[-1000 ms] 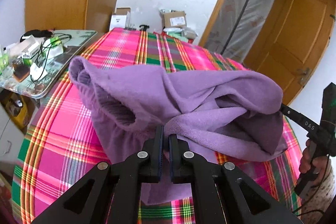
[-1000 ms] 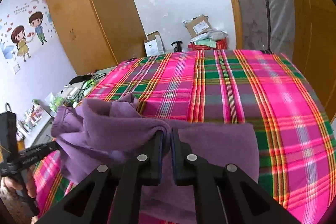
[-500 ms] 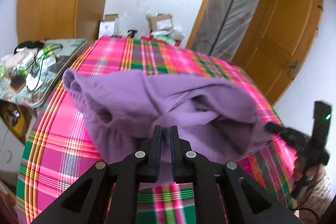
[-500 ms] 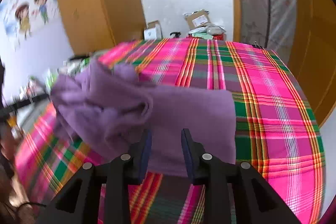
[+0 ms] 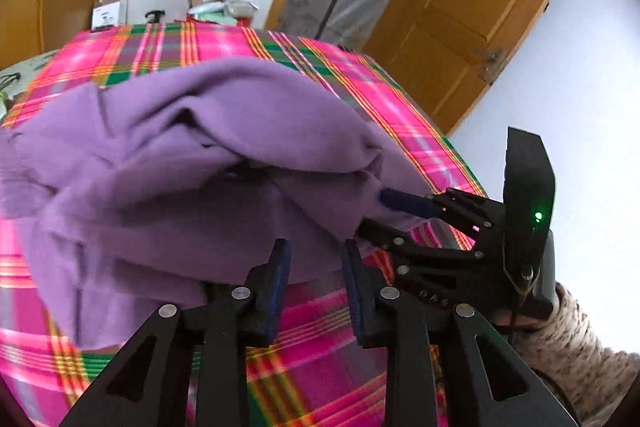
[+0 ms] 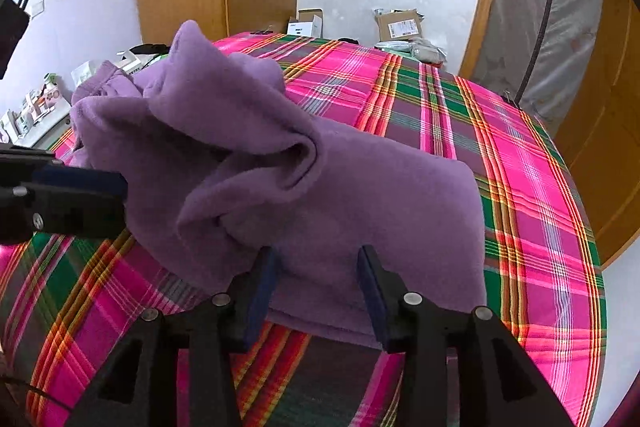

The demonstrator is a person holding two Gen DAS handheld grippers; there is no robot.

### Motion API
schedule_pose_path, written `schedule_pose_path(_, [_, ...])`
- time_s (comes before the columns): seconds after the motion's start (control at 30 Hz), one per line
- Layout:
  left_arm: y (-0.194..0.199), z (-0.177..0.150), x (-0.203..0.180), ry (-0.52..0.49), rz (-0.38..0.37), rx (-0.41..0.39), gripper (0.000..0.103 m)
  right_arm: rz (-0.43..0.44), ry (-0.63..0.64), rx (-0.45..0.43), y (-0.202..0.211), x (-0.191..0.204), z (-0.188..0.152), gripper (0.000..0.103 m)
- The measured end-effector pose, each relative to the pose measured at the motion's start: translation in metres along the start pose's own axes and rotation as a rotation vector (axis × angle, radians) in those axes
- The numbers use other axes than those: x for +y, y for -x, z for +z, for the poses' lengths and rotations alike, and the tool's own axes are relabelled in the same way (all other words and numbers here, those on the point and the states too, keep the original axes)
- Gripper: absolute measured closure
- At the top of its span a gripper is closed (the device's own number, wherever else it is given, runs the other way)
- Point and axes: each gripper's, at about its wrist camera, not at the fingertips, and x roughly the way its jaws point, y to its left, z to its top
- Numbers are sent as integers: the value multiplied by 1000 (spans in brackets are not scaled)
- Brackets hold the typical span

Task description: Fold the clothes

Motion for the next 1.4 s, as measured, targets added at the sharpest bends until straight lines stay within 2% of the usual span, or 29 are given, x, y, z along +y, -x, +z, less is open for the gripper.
schedule_pose_path(0.1, [-8, 4, -10, -13, -35, 11, 59, 14, -16, 2, -1, -4, -1, 60])
schedule_pose_path(0.2, [-16, 5, -19, -31, -44, 29, 58, 7, -27, 3, -3, -6, 2, 68])
schedule_pose_path(0.33, [-35, 10, -19, -14, 38, 65, 58, -1, -65, -4, -1, -15, 3, 88])
schedule_pose_path(0.5, [-46, 13, -8, 24, 85, 83, 59, 7, -86, -20, 4, -20, 2, 96])
schedule_pose_path(0.57, [-48, 13, -6, 28, 83, 87, 68, 7, -97, -34, 7, -21, 2, 96])
schedule_pose_path(0.63, [-50, 14, -5, 30, 61, 90, 83, 9, -115, -43, 10, -25, 3, 97])
schedule_pose_path(0.7, [-52, 15, -4, 34, 45, 89, 93, 3, -131, -60, 17, -29, 3, 97])
schedule_pose_path(0.77, [-52, 16, -5, 37, 32, 79, 95, -5, -146, -77, 24, -32, 3, 97])
schedule_pose_path(0.83, [-47, 20, -4, 54, -13, 40, 97, -17, -169, -97, 33, -37, 3, 97])
schedule_pose_path(1.07, [-18, 40, -8, 68, -51, -102, 98, -84, -297, -163, 68, -72, -4, 97])
schedule_pose_path(1.23, [-14, 59, -11, 71, -64, -135, 98, -157, -366, -169, 81, -95, -16, 97])
schedule_pose_path(1.4, [-23, 75, -16, 49, -44, -141, 98, -204, -448, -160, 82, -119, -29, 97])
